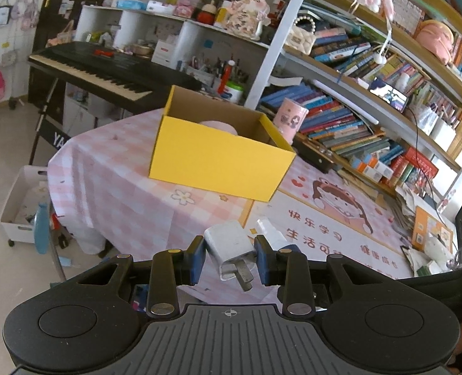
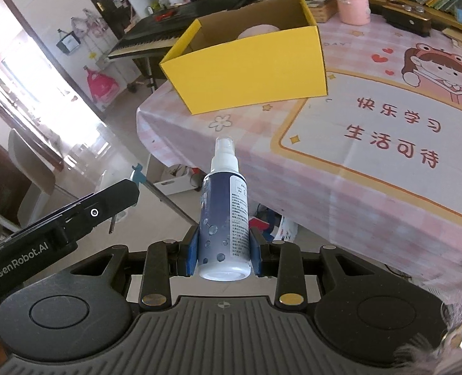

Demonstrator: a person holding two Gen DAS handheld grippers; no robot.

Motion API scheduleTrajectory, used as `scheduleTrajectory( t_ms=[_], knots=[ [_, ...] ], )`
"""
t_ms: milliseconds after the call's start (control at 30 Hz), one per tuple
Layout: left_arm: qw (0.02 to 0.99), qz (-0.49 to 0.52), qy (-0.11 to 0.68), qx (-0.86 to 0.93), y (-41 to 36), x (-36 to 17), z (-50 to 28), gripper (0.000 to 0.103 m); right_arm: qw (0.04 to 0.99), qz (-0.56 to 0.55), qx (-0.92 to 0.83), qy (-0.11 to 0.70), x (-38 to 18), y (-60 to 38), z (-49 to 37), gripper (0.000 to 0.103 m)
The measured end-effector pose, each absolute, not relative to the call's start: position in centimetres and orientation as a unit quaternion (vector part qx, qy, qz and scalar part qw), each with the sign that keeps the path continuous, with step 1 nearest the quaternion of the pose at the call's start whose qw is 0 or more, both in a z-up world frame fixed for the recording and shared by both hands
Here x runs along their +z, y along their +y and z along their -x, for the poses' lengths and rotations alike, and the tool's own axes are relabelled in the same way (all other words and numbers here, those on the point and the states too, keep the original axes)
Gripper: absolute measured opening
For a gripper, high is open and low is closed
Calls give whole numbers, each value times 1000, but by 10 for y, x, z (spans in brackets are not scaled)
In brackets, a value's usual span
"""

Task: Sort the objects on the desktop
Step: 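Lift and carry the charger plug and spray bottle toward the yellow box with both tools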

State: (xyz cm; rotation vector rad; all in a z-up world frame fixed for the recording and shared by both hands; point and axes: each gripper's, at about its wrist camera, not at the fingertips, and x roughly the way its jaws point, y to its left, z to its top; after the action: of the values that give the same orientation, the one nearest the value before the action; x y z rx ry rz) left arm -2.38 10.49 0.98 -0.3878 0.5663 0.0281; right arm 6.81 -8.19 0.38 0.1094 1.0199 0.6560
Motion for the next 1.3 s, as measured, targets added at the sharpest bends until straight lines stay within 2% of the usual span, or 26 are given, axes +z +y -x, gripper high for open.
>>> scheduleTrajectory(
  t_ms=[733,1300],
  knots=[
    [941,181,287,14,106,10,3,32,824,-41,315,469,6,-74,-83,30],
    [962,151,224,43,117,50,-74,32,844,-63,349,403,48,-66,-171,30]
  ],
)
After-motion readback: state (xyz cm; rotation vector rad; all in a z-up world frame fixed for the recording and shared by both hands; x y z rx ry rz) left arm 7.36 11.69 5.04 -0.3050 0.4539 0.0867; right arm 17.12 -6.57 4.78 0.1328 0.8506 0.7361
